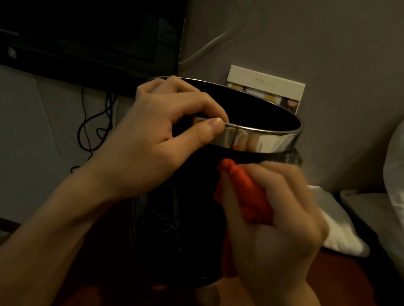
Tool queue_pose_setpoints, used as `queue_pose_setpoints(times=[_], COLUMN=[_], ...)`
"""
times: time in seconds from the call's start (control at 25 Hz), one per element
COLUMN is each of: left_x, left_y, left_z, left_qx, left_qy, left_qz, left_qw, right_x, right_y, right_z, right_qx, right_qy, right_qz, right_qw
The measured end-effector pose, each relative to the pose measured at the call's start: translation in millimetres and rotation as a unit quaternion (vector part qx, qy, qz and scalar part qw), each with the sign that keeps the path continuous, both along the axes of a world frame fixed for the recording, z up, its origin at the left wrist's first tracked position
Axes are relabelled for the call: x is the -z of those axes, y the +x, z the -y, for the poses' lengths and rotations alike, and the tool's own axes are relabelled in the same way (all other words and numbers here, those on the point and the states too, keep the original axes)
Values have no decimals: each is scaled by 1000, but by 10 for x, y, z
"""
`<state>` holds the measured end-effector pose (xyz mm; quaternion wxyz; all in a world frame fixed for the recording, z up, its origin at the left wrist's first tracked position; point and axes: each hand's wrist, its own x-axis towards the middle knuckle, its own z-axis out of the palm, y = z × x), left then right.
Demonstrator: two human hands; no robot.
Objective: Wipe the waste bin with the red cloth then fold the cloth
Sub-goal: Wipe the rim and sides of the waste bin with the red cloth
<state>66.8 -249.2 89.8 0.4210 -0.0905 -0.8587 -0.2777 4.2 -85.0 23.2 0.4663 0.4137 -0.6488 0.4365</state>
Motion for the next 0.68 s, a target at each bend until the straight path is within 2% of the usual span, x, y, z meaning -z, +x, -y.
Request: queue_pose_setpoints(times=[0.12, 0.28, 0.48, 0.68], left_x=[1, -2, 9, 4], left_y=[7, -1, 6, -5], left_z=[0, 11, 3, 0], left_qx=[0, 3, 7, 1], left_qy=[4, -5, -1, 0], left_qz=[8, 4, -2, 1], left_qw=[1000, 1000, 1000, 1000], right_x=[42, -144, 95, -126], right_y=[33, -38, 74, -48], right_z=[31, -118, 69, -113], right_qx=[2, 21, 2, 21], right_qy=[30, -20, 41, -26], right_qz=[-6, -4, -5, 4], right_qw=[1000, 1000, 999, 999])
